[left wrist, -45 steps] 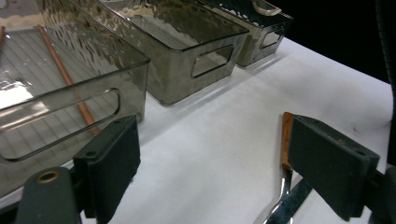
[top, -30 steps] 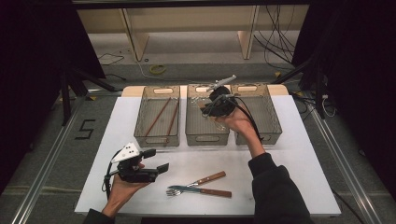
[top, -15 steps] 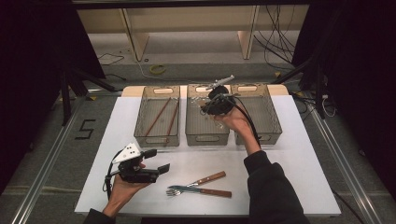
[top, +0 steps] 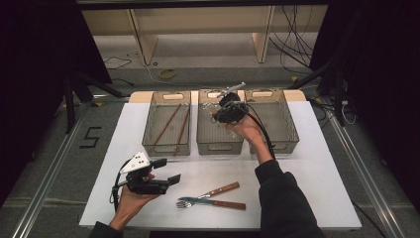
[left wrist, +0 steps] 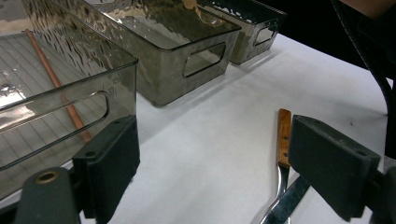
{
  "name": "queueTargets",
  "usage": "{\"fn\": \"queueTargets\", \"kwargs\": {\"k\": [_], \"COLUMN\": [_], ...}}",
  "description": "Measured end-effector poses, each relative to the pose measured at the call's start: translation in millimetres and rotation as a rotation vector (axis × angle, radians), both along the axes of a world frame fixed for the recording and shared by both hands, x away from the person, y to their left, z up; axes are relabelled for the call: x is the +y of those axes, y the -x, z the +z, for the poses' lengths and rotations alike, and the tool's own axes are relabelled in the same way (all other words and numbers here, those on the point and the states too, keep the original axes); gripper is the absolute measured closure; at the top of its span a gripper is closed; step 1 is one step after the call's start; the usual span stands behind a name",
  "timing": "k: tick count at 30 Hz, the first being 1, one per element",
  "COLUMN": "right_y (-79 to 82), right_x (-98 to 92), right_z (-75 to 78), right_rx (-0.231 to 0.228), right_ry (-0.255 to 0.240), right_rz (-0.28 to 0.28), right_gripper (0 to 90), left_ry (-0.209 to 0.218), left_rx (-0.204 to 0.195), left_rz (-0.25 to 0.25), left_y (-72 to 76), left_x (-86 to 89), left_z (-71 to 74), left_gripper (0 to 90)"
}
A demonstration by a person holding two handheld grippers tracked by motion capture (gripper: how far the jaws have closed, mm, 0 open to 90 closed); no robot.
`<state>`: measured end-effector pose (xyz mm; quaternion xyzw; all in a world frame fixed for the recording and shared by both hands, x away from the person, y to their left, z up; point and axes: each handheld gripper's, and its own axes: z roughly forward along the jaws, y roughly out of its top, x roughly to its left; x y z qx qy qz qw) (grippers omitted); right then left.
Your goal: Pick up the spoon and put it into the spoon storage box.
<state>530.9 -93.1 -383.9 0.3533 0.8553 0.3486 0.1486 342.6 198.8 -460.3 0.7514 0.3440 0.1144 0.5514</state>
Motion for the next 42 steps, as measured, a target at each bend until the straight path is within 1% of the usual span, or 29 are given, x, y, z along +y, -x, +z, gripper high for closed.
{"fn": "queueTargets", "kwargs": {"k": [1,9,16,19,20,22,23,25,27,29,31,34,36,37,39,42], "right_y": [-0.3,-2.8,-5.2,-7.9,-8.7,-9.6,-9.6,-8.9,-6.2,-1.0,7.7,27.3,41.9,48.7,61.9,79.0], "right_x": [0.1,1.6,6.2,6.8,6.9,6.5,6.0,4.5,1.6,-1.8,-5.3,-10.7,-15.7,-17.9,-22.6,-29.2], "right_z": [-0.1,-4.2,-10.2,-13.8,-14.9,-15.3,-14.5,-12.5,-8.2,-3.4,1.6,8.4,11.5,12.6,13.6,12.4], "right_rx": [-0.007,-0.002,0.008,0.022,0.029,0.028,0.035,0.023,0.024,0.019,0.016,0.01,0.012,0.017,0.02,0.02], "right_ry": [-0.001,-0.004,-0.001,-0.006,-0.004,-0.02,-0.025,-0.026,-0.031,-0.037,-0.053,-0.06,-0.062,-0.06,-0.063,-0.049], "right_rz": [0.004,-0.01,-0.018,-0.022,-0.024,-0.031,-0.039,-0.038,-0.038,-0.022,0.007,0.06,0.099,0.109,0.139,0.175], "right_gripper": [75.1,74.9,74.5,73.1,71.5,62.0,59.8,56.7,51.8,49.8,46.3,43.2,41.5,40.7,40.4,39.5], "left_ry": [0.003,0.002,0.002,0.002,0.001,0.0,0.0,0.002,0.004,0.001,0.002,-0.001,0.0,-0.001,-0.002,-0.003], "left_rx": [0.001,0.003,0.002,0.004,0.004,0.004,0.005,0.004,0.005,0.004,0.004,0.005,0.005,0.006,0.005,0.006], "left_rz": [0.002,0.005,0.004,0.004,0.004,0.004,0.005,0.005,0.006,0.007,0.008,0.011,0.012,0.013,0.015,0.017], "left_y": [0.1,-0.4,-0.3,-0.5,-0.5,-0.7,-0.7,-0.6,-0.7,-0.7,-0.7,-0.9,-1.0,-1.1,-1.0,-1.3], "left_x": [0.0,0.2,0.7,0.8,0.8,0.9,1.0,1.2,1.4,1.5,1.6,1.7,1.6,1.5,1.5,2.1], "left_z": [0.0,-0.1,0.2,0.1,0.1,0.0,-0.1,0.1,0.1,0.0,0.1,-0.1,-0.2,-0.2,-0.1,-0.1], "left_gripper": [16.1,16.2,16.2,16.1,16.2,16.1,16.1,16.1,16.1,16.1,16.2,16.1,16.1,16.1,16.1,16.1]}}
